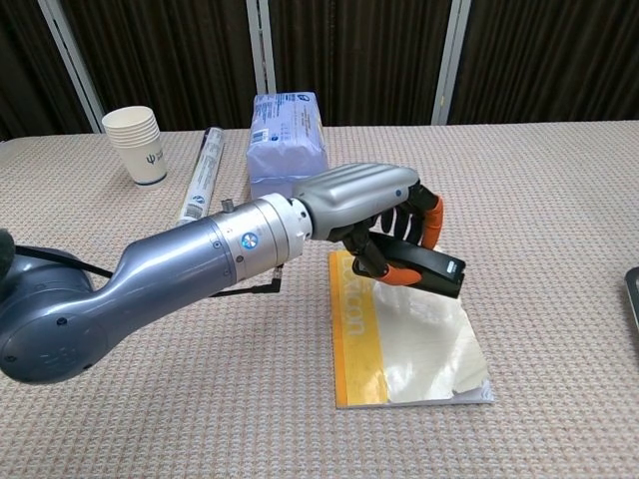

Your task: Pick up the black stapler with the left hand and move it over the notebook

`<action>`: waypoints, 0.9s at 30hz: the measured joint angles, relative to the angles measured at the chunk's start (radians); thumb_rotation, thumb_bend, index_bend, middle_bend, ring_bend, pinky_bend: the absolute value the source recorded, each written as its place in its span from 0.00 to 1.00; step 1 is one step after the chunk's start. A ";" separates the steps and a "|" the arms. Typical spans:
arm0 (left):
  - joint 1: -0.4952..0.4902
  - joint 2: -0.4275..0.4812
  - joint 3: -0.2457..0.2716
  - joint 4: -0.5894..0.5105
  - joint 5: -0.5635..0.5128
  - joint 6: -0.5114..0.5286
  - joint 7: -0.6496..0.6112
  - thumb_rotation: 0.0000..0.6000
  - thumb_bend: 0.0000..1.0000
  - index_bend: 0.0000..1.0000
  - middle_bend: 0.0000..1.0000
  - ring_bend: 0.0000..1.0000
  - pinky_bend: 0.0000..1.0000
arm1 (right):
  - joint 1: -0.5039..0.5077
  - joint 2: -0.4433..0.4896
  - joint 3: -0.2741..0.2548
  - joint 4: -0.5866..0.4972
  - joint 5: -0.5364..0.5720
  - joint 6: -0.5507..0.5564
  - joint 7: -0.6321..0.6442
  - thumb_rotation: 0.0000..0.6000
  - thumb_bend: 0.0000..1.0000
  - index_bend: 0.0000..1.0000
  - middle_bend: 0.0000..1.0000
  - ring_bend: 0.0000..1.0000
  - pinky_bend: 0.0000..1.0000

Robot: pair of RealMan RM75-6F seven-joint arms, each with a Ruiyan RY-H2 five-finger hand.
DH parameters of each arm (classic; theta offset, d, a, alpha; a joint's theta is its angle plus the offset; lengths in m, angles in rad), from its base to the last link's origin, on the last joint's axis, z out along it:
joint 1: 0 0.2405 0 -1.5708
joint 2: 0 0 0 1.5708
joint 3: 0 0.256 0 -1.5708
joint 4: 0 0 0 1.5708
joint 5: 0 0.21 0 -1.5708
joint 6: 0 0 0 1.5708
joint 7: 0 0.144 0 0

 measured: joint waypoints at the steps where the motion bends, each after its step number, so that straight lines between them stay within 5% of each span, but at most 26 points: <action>1: -0.002 0.001 0.002 0.001 -0.001 -0.002 -0.003 1.00 0.45 0.66 0.58 0.42 0.41 | 0.001 -0.001 0.000 0.001 0.002 -0.002 0.000 1.00 0.04 0.00 0.00 0.00 0.00; 7: -0.015 -0.001 0.013 0.019 -0.026 -0.048 -0.026 1.00 0.44 0.64 0.56 0.41 0.40 | 0.004 -0.013 0.000 0.003 -0.002 0.001 -0.021 1.00 0.03 0.00 0.00 0.00 0.00; 15: -0.035 -0.034 0.028 0.068 -0.037 -0.075 -0.075 1.00 0.36 0.39 0.41 0.27 0.32 | 0.013 -0.022 -0.003 0.004 0.001 -0.014 -0.037 1.00 0.03 0.00 0.00 0.00 0.00; 18: -0.045 -0.045 0.034 0.085 -0.037 -0.082 -0.097 1.00 0.26 0.20 0.27 0.20 0.29 | 0.013 -0.023 -0.003 0.004 0.004 -0.014 -0.037 1.00 0.03 0.00 0.00 0.00 0.00; 21: -0.054 -0.037 0.047 0.081 -0.033 -0.099 -0.103 1.00 0.12 0.00 0.02 0.04 0.25 | 0.013 -0.022 -0.002 0.005 0.009 -0.014 -0.035 1.00 0.03 0.00 0.00 0.00 0.00; 27: -0.064 0.012 0.053 0.011 -0.037 -0.125 -0.099 1.00 0.06 0.00 0.00 0.00 0.20 | 0.012 -0.021 -0.004 0.004 0.006 -0.009 -0.036 1.00 0.04 0.00 0.00 0.00 0.00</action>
